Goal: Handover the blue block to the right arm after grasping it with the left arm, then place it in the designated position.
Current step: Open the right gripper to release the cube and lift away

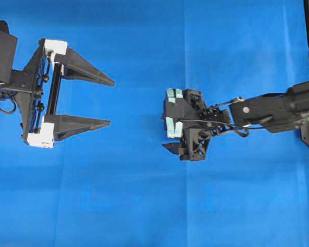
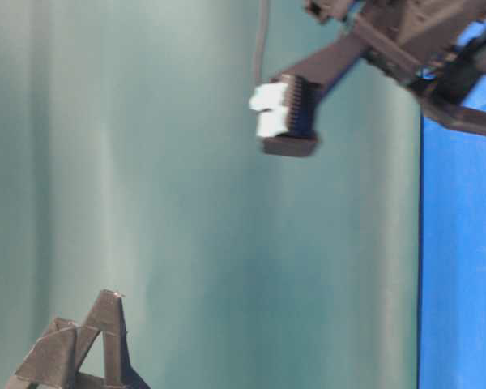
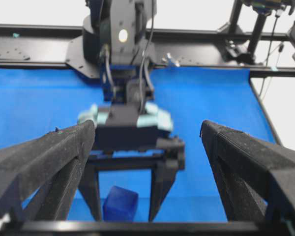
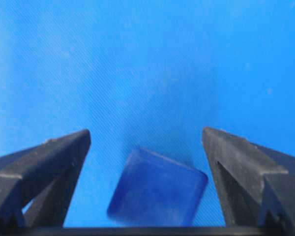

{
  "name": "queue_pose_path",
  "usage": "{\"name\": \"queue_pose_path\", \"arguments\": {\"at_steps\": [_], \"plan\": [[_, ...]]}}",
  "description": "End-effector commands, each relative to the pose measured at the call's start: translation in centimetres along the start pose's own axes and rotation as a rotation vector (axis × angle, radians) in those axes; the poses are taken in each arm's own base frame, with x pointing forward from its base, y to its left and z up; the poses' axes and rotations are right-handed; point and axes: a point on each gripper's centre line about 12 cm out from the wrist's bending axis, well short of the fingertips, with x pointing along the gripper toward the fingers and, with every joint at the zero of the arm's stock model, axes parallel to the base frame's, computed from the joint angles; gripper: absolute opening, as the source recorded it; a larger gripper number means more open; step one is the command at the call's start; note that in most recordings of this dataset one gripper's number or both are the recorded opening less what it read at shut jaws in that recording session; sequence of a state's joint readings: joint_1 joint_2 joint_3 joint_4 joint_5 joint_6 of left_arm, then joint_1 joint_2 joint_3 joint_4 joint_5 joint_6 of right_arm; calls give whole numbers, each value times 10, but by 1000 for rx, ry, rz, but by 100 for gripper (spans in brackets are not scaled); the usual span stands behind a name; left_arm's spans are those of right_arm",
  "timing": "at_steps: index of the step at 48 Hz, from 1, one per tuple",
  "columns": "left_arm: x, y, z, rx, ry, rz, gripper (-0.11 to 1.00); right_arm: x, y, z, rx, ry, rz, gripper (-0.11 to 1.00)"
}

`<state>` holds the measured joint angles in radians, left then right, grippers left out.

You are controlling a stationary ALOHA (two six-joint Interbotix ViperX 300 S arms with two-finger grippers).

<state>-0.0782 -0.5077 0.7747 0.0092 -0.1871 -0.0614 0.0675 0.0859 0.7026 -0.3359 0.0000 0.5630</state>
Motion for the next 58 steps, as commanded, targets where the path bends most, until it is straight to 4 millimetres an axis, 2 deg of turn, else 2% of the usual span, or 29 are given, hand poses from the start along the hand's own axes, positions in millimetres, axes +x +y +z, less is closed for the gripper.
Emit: {"name": "queue_pose_path", "arguments": {"at_steps": [1,14,22,34,44,58], "plan": [[-2,-1,11,3,-37,-4,93,-26,7,26,-11,-69,6,90],[-2,-1,11,3,-37,-4,93,-99,13,56,-14,-148,-24,89],[-2,-1,12,3,-40,-4,93,-142,11,66,-4,-194,-46,89],[-2,-1,12,3,-40,-4,93,-187,8,72,-4,-258,-68,89],[-1,-1,13,3,-41,-4,93,-209,5,72,-5,-293,-75,89],[-1,-1,13,2,-41,-4,93,-207,5,72,-13,-291,-81,89]]}}
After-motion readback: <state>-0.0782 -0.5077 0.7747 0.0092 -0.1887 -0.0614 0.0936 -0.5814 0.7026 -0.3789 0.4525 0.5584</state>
